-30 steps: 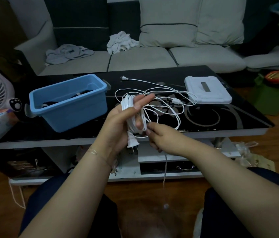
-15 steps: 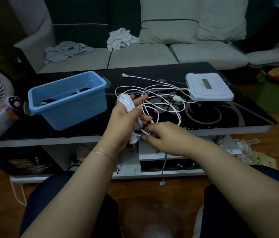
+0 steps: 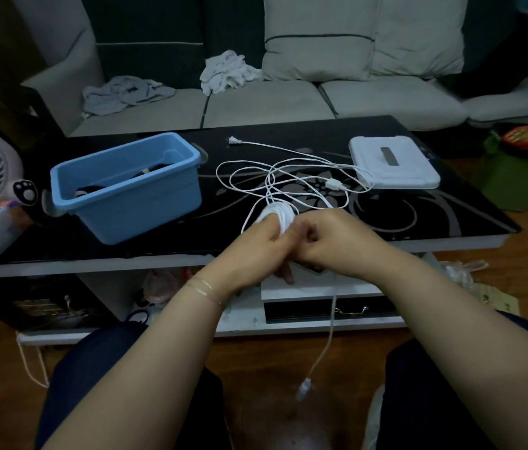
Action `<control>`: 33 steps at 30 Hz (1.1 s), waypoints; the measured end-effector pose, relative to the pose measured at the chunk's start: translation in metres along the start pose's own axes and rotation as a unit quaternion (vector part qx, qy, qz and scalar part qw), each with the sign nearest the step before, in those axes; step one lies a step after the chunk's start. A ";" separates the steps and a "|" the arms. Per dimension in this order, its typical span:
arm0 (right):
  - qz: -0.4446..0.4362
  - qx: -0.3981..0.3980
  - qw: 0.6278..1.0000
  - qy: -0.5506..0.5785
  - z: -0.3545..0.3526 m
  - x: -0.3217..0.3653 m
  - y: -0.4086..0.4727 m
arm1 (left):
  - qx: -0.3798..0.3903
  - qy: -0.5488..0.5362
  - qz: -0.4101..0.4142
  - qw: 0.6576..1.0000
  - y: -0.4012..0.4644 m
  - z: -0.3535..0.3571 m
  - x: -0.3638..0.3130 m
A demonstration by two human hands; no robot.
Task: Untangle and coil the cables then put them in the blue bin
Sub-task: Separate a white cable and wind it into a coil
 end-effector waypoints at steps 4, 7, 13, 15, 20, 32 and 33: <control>0.018 0.046 0.995 0.082 -0.001 -0.008 0.001 | 0.093 -0.105 0.006 0.990 -0.003 0.012 -0.002; 0.026 0.069 0.988 0.138 -0.007 -0.009 -0.001 | 0.118 -0.117 -0.004 0.986 -0.008 0.013 0.000; 0.044 0.033 0.978 0.203 -0.026 -0.018 0.000 | 0.099 -0.122 0.009 0.988 -0.010 0.006 0.002; 0.044 0.017 0.979 0.198 -0.027 -0.020 0.003 | 0.104 -0.131 0.017 0.986 -0.011 0.005 -0.001; 0.054 -0.015 0.968 0.243 -0.029 -0.025 0.008 | 0.102 -0.204 0.046 0.973 -0.012 0.003 -0.007; 0.056 -0.088 0.984 0.146 0.001 -0.019 0.012 | -0.035 -0.408 0.079 0.909 -0.008 -0.022 -0.011; 0.044 -0.086 0.992 0.087 0.005 -0.015 0.011 | -0.043 -0.422 0.087 0.902 -0.007 -0.025 -0.011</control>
Point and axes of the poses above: each hand's wrist, its own y-axis towards the middle knuckle, its own z-axis out of the palm, x = y × z, the point moved 8 cm from there along y, towards the middle knuckle, and after that the axes turned 1 degree about -x, right-handed, at the moved point
